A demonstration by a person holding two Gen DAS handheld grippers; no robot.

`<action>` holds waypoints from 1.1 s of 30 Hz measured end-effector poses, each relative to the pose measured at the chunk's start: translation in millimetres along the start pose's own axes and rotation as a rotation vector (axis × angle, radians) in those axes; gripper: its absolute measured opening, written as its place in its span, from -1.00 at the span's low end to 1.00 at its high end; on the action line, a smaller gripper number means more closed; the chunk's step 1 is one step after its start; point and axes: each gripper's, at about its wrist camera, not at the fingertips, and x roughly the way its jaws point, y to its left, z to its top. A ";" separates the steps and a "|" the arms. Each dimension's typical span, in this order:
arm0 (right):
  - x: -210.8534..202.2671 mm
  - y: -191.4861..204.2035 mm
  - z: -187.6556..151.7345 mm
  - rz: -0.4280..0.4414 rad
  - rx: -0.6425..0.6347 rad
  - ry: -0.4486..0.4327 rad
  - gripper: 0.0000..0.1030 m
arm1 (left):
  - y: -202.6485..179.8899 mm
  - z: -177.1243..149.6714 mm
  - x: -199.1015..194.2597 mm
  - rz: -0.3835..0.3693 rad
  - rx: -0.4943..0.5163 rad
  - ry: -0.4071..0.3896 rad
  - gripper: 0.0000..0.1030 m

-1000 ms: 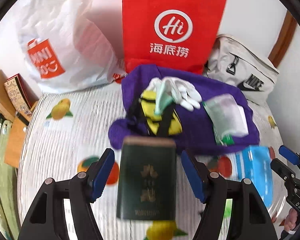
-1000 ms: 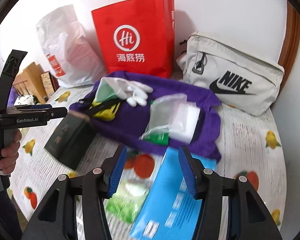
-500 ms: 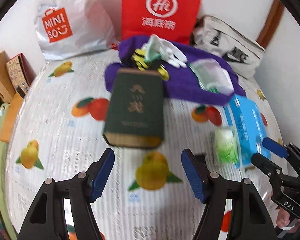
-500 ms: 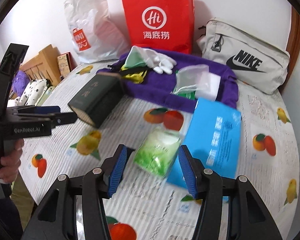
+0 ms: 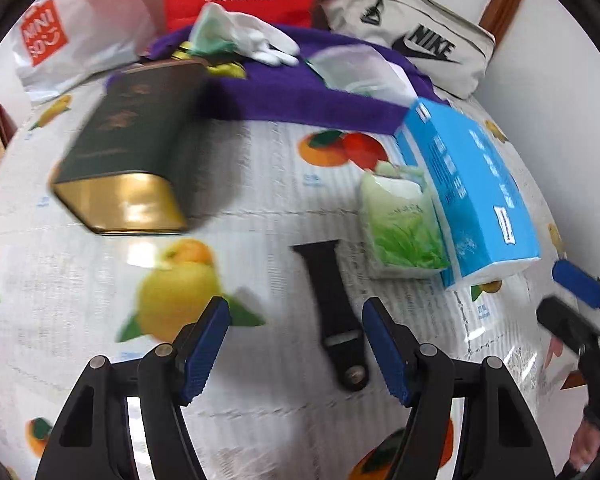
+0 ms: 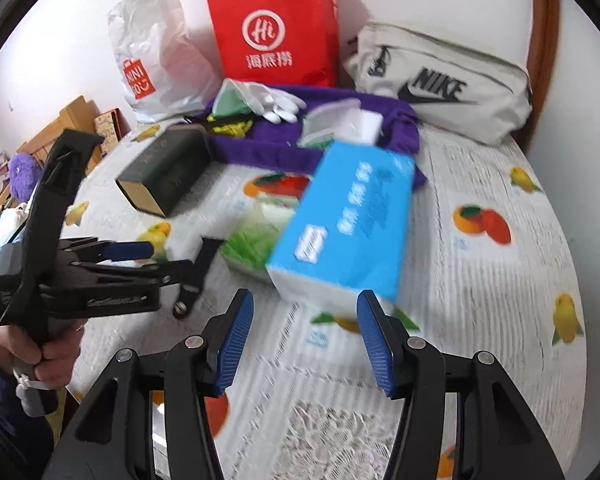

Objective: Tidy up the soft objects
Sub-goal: 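Move the left gripper to the black strap while the right approaches the green tissue pack, then grasp the black strap with the left gripper while the right grasps the green tissue pack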

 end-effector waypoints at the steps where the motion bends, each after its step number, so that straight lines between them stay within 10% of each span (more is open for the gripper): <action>1: 1.8 -3.0 -3.6 0.001 0.006 0.007 0.04 | -4.3 -0.9 5.3 0.010 0.006 -0.001 0.30; 4: 7.8 -10.1 -12.7 0.010 0.027 0.025 0.04 | -19.7 -2.7 11.6 0.107 0.065 -0.044 0.25; 8: 14.6 -12.8 -18.9 0.031 0.051 0.036 0.04 | -20.4 -3.5 8.0 0.116 0.083 -0.070 -0.47; 33: 18.9 69.9 2.4 0.145 -0.071 -0.020 0.04 | 51.5 -28.5 -22.8 0.163 0.023 -0.070 -0.60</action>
